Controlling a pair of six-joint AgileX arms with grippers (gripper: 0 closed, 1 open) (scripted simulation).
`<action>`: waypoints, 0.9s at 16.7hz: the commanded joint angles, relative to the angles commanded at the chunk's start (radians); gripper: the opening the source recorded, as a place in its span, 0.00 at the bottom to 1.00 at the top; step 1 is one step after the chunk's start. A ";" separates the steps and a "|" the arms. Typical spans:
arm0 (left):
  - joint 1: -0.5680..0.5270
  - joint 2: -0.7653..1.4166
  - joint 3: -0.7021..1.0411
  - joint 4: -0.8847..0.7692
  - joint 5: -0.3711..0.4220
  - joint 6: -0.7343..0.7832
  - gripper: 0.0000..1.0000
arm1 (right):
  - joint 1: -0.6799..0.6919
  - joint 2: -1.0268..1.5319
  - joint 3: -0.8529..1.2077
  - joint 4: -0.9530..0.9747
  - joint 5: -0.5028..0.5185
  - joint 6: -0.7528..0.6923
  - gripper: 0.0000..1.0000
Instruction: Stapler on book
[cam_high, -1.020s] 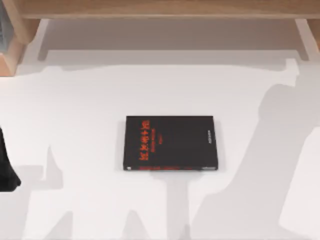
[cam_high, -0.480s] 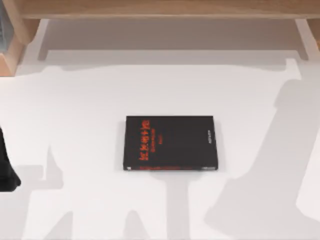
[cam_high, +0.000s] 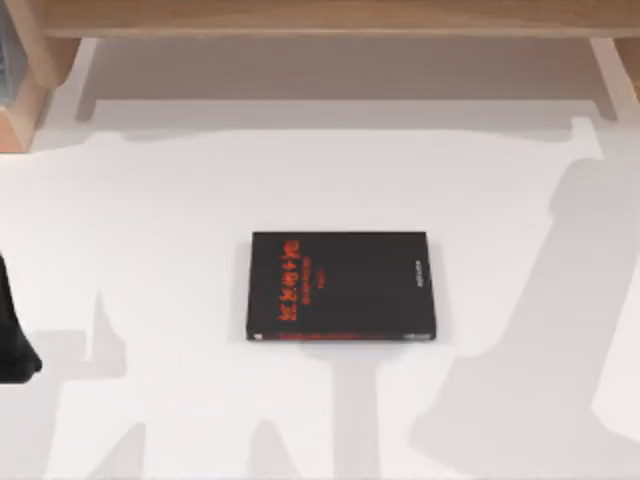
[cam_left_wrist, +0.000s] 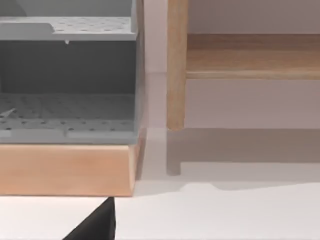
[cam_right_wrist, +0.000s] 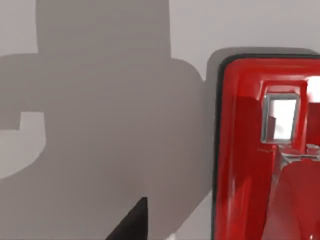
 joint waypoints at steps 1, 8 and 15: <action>0.000 0.000 0.000 0.000 0.000 0.000 1.00 | 0.000 0.000 0.000 0.000 0.000 0.000 0.55; 0.000 0.000 0.000 0.000 0.000 0.000 1.00 | 0.000 0.000 0.000 0.000 0.000 0.000 0.02; 0.000 0.000 0.000 0.000 0.000 0.000 1.00 | 0.000 0.000 0.000 0.000 0.000 0.000 0.00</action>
